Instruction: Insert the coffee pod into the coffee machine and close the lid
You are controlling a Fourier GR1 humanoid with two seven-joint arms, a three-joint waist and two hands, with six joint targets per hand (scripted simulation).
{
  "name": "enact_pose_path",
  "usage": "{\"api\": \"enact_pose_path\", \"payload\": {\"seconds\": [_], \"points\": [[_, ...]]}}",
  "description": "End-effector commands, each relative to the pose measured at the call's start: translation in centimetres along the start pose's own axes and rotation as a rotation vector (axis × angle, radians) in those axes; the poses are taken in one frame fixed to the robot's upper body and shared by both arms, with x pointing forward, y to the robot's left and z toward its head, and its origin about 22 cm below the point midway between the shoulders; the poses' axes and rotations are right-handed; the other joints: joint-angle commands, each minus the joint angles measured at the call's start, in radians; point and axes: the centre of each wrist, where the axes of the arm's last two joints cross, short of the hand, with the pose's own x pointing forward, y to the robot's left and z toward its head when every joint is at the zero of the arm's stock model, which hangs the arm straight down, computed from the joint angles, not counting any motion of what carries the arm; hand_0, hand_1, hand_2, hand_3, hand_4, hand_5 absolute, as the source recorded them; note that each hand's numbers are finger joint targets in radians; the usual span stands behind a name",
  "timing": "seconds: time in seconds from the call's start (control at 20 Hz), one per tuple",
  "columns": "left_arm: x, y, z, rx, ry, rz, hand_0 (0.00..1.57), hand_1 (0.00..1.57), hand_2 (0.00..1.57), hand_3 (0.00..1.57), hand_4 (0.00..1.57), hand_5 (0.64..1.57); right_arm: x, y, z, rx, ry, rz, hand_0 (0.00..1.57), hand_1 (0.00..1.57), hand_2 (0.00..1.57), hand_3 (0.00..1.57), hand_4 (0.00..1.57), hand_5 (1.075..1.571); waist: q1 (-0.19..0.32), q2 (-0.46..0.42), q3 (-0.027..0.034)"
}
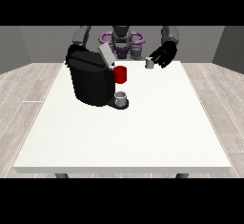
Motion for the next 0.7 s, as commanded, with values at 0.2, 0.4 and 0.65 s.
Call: {"api": "enact_pose_path", "payload": {"seconds": [0.2, 0.4, 0.65], "points": [[1.8, 5.7, -1.2, 0.098, 0.011, -0.035, 1.26, 1.26, 1.33, 1.28, 0.54, 1.571, 1.7, 1.6, 0.0, 0.09, -0.03, -0.017, 0.0, 0.0, 0.0, 0.0, 0.5, 1.571, -0.096, 0.027, -0.0005], [4.5, 6.8, -2.9, 0.179, 0.026, 0.003, 1.25, 1.25, 1.29, 1.24, 0.51, 1.571, 3.5, 2.5, -1.0, 0.128, -0.129, -0.019, 0.0, 0.0, 0.0, 0.0, 0.5, 1.571, -0.136, 0.089, -0.0003], [7.1, 11.6, -3.3, 0.188, 0.004, 0.024, 1.26, 1.26, 1.29, 1.22, 0.47, 1.571, 4.4, 3.8, -1.1, 0.12, -0.127, -0.018, 0.0, 0.0, 0.0, 0.0, 0.49, 1.571, -0.152, 0.085, -0.0002]]}}
